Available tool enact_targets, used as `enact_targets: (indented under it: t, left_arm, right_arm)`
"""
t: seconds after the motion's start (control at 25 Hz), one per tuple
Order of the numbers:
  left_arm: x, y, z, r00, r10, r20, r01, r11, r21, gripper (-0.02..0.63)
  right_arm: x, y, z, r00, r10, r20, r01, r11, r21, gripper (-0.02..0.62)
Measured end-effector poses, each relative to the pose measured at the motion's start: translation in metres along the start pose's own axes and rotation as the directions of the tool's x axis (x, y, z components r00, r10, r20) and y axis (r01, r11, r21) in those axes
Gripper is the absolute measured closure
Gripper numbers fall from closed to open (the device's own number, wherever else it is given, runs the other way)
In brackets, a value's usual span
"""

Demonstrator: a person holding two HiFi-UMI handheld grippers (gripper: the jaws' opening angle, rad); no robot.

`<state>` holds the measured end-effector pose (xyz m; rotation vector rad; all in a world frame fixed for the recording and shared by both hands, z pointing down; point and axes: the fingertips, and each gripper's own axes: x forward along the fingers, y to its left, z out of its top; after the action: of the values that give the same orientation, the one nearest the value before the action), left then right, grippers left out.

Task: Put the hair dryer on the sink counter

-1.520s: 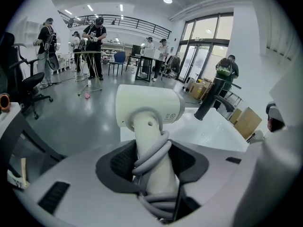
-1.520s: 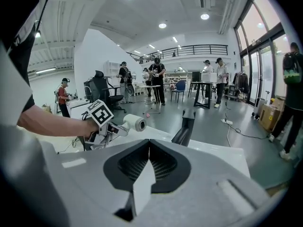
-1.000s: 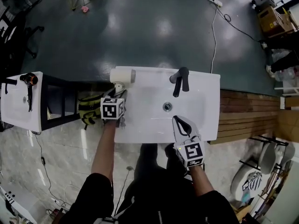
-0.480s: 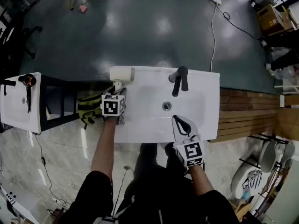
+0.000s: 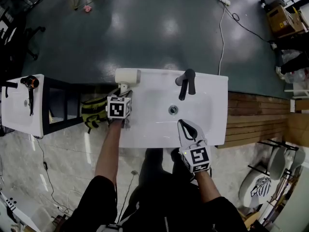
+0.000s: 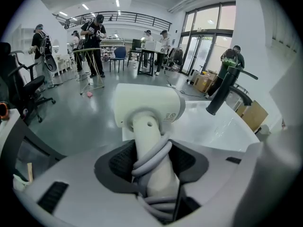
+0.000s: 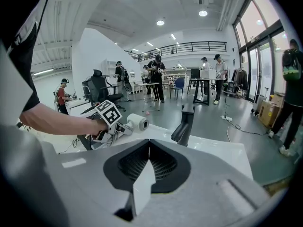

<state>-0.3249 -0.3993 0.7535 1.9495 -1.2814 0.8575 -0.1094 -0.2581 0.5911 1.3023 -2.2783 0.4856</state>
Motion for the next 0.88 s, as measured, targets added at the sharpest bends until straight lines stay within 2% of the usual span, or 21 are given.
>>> enact_targets:
  t: [0.52, 0.88]
  left_arm:
    - [-0.005, 0.000, 0.002, 0.999, -0.021, 0.030, 0.022, 0.999, -0.029, 0.390]
    - [-0.013, 0.000, 0.000, 0.999, -0.012, 0.033, 0.012, 1.000, -0.007, 0.387]
  right_arm:
    - [-0.008, 0.000, -0.002, 1.000, -0.006, 0.011, 0.006, 1.000, 0.016, 0.591]
    - [-0.012, 0.005, -0.003, 1.000, -0.001, 0.017, 0.001, 1.000, 0.014, 0.591]
